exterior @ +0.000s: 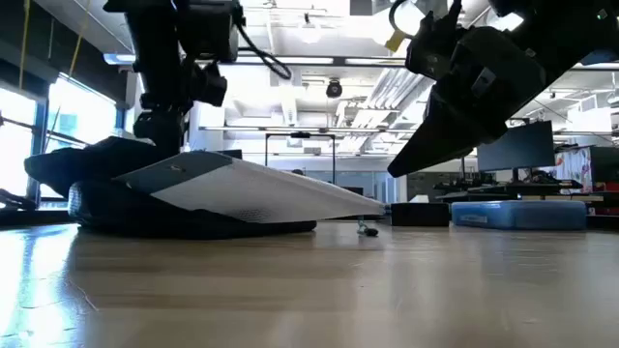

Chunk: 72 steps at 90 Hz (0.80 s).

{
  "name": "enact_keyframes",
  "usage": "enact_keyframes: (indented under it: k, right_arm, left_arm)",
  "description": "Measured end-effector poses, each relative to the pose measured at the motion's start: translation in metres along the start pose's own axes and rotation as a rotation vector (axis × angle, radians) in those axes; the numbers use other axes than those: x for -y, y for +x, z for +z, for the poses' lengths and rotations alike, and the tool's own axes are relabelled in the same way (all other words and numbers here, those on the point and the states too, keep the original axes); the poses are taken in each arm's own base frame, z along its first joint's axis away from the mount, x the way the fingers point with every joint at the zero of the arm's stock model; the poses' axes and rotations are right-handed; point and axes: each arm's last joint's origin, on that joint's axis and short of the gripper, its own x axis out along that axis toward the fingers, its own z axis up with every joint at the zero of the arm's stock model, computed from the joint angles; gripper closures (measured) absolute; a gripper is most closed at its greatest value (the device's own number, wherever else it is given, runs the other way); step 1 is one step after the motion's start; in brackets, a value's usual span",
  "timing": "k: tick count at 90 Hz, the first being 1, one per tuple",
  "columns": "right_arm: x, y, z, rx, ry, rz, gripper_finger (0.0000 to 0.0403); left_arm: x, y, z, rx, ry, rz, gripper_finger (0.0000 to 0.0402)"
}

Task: Unpack backpack
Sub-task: Put the white zip bag into the backpack

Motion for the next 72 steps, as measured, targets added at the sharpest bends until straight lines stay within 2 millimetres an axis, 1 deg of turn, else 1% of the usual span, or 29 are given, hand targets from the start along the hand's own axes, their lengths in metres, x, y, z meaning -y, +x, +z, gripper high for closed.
enact_keyframes:
  k: [6,18,25,31,35,40,44,50,56,62,72]
  right_arm:
    - [0.0,0.0,0.0,-0.002,0.0,0.004,0.0403]
    - [-0.002,-0.001,-0.001,-0.008,0.013,0.018,0.0403]
    - [-0.004,-0.001,-0.002,-0.009,0.008,0.024,0.0403]
    - [-0.006,-0.002,-0.003,-0.01,0.002,0.032,0.0403]
    - [-0.007,-0.003,-0.004,-0.01,-0.002,0.035,0.0403]
    - [-0.009,-0.004,-0.004,-0.011,-0.006,0.04,0.0403]
    - [-0.01,-0.004,-0.005,-0.012,-0.009,0.044,0.0403]
    - [-0.011,-0.005,-0.005,-0.012,-0.013,0.046,0.0403]
    - [-0.012,-0.005,-0.006,-0.011,-0.024,0.049,0.0403]
    - [-0.012,-0.005,-0.005,-0.004,-0.044,0.056,0.0403]
    - [-0.014,-0.005,-0.003,0.004,-0.078,0.093,0.0403]
  left_arm:
    - [-0.002,0.011,-0.003,-0.091,0.035,0.03,0.0179]
    - [-0.004,0.036,-0.002,-0.242,0.01,0.034,0.018]
    - [-0.001,0.05,0.001,-0.295,0.014,-0.012,0.0198]
    - [0.004,0.06,0.006,-0.315,0.013,-0.056,0.0242]
    - [0.007,0.066,0.008,-0.328,0.014,-0.083,0.0285]
    - [0.011,0.072,0.01,-0.34,0.016,-0.115,0.0352]
    - [0.014,0.074,0.011,-0.346,0.017,-0.136,0.038]
    - [0.02,0.073,0.013,-0.337,0.016,-0.151,0.0389]
    - [0.025,0.065,0.017,-0.314,0.005,-0.171,0.0397]
    - [0.028,0.051,0.023,-0.27,-0.025,-0.197,0.0399]
    - [0.03,0.024,0.035,-0.173,-0.082,-0.24,0.0401]
